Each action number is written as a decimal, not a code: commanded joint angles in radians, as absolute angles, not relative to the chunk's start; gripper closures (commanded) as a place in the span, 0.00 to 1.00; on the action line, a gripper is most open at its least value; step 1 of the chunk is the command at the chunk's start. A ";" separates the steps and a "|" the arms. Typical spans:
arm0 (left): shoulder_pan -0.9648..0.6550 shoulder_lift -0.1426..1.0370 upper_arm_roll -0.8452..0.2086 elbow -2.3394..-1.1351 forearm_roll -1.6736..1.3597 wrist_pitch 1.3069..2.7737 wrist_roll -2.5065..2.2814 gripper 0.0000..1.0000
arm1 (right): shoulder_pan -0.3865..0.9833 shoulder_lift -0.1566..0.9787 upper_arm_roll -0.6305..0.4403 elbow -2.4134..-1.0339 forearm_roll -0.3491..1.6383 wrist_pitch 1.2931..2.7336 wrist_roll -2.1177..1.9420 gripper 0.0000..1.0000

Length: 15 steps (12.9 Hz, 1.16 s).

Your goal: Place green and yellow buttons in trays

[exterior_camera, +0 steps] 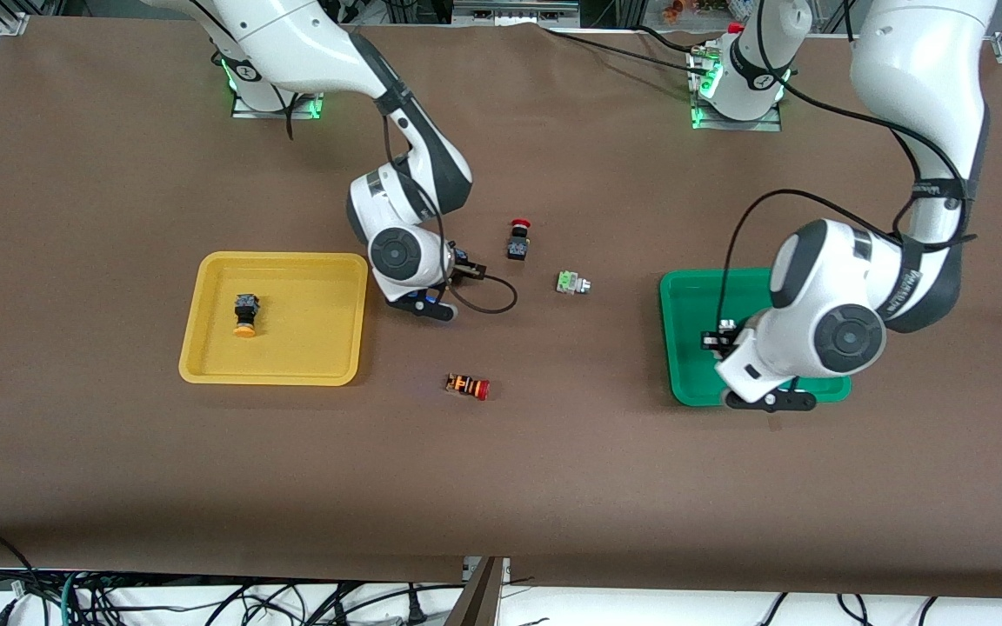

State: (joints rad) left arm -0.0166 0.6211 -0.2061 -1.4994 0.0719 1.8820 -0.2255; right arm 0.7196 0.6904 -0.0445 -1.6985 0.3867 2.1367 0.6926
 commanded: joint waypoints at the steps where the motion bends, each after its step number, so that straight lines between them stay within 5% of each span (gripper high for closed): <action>1: 0.029 0.664 -0.216 -1.601 0.029 2.038 -0.190 0.95 | 0.739 0.707 -0.054 -1.715 0.413 2.174 0.693 0.61; 2: 0.028 0.678 -0.216 -1.600 0.029 2.040 -0.187 0.94 | 0.745 0.706 -0.054 -1.721 0.413 2.175 0.693 0.89; 3: 0.028 0.678 -0.216 -1.600 0.029 2.039 -0.187 0.89 | 0.744 0.706 -0.054 -1.721 0.413 2.171 0.693 1.00; 4: 0.026 0.681 -0.216 -1.603 0.028 2.039 -0.195 0.53 | 0.739 0.695 -0.058 -1.718 0.411 2.161 0.692 1.00; 5: 0.020 0.690 -0.215 -1.606 0.029 2.039 -0.198 0.01 | 0.733 0.674 -0.075 -1.710 0.407 2.149 0.663 1.00; 11: 0.017 0.558 -0.329 -1.592 -0.056 1.941 -0.447 0.00 | 0.723 0.653 -0.414 -1.672 0.364 1.901 0.153 1.00; 14: -0.015 0.563 -0.371 -1.592 -0.094 1.940 -1.019 0.00 | 0.698 0.670 -0.440 -1.741 0.362 1.928 0.051 1.00; 15: -0.026 0.564 -0.371 -1.595 -0.092 1.936 -1.101 0.00 | 0.678 0.672 -0.442 -1.746 0.362 1.936 0.035 0.35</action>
